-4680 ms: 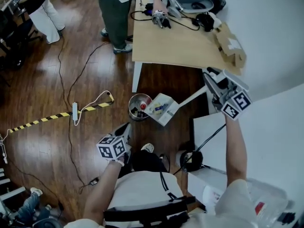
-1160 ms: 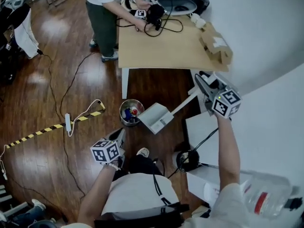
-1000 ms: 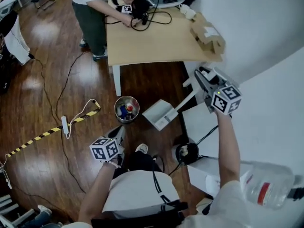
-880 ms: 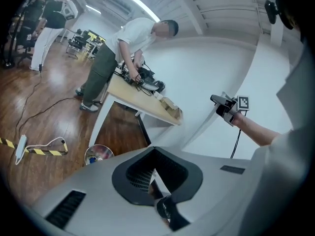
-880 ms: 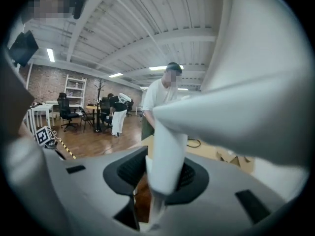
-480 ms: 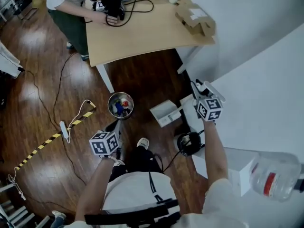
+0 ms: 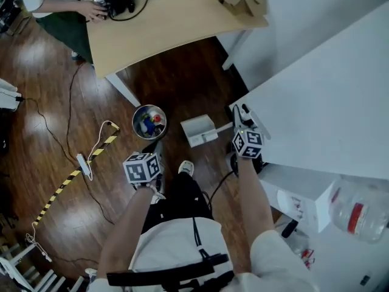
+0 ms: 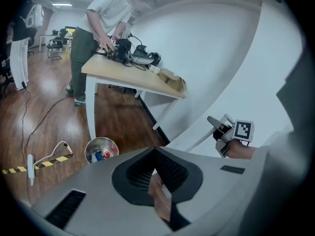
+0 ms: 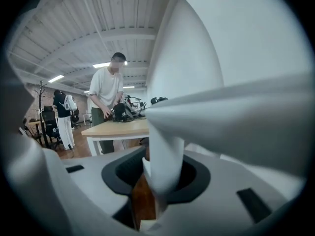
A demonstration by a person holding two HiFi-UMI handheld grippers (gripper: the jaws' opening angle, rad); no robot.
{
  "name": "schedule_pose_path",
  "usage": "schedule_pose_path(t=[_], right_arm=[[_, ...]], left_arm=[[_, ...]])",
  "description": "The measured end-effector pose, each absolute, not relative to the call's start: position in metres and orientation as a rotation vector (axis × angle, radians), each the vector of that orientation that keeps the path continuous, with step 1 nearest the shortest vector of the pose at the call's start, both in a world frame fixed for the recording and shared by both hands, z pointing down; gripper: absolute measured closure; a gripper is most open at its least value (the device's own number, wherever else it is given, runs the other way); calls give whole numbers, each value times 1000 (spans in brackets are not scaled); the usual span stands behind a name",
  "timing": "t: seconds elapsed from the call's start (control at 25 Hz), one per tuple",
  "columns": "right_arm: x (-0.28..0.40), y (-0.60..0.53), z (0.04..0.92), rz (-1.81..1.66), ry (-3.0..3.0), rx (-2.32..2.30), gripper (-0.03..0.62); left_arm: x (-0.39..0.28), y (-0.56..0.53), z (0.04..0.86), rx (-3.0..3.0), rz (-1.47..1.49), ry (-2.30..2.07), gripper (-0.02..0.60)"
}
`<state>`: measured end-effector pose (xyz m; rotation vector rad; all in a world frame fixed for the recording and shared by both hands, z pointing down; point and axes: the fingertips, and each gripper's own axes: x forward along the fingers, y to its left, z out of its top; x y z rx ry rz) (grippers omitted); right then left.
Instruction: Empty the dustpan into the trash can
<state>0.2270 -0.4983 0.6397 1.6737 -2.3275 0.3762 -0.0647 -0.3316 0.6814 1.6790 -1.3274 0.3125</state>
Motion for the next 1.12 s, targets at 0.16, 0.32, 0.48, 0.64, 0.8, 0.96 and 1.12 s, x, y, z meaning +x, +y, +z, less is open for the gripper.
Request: schedule_pose_path(t=[0.16,0.32,0.48,0.64,0.8,0.96,1.12], right_arm=[[215,-454,678,499,-2281,1699,405],[216,-413,691,541,-2230,1775,392],[241,-376,713,662,-2099,1909,333],[258,-353,722,701,-2053,1926,293],[269,-336,728,732,-2021,1917,258],[280,-320,732,745,-2002,1933,240],[281,-310,733,740,-1987,1947,230]], left_arm=[[-47,-328,687,1700,334,-1283,594],[-42,-312,692,1698,342,-1261,594],[-41,-292,696,1687,331,-1244,594],[-37,-274,695,1695,332,-1222,594],[-34,-259,693,1700,331,-1215,594],[-28,-248,693,1706,334,-1202,594],[-24,-241,694,1712,343,-1190,594]])
